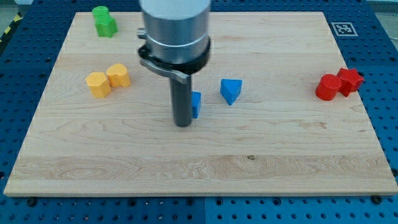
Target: Place the blue blocks in between the red blocks and yellow blocks
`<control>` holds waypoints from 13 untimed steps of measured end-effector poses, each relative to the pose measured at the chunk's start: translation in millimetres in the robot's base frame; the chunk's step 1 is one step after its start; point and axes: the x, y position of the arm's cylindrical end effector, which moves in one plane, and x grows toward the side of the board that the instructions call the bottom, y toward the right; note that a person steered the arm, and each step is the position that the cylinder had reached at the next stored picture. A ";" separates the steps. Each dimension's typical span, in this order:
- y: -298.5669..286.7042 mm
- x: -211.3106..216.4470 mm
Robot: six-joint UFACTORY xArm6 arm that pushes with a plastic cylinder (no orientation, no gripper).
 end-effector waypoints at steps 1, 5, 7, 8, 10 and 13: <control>-2.9 -6.6; 33.8 -22.9; 2.0 -36.6; 5.8 -56.6; 31.4 -42.0; 47.2 -9.8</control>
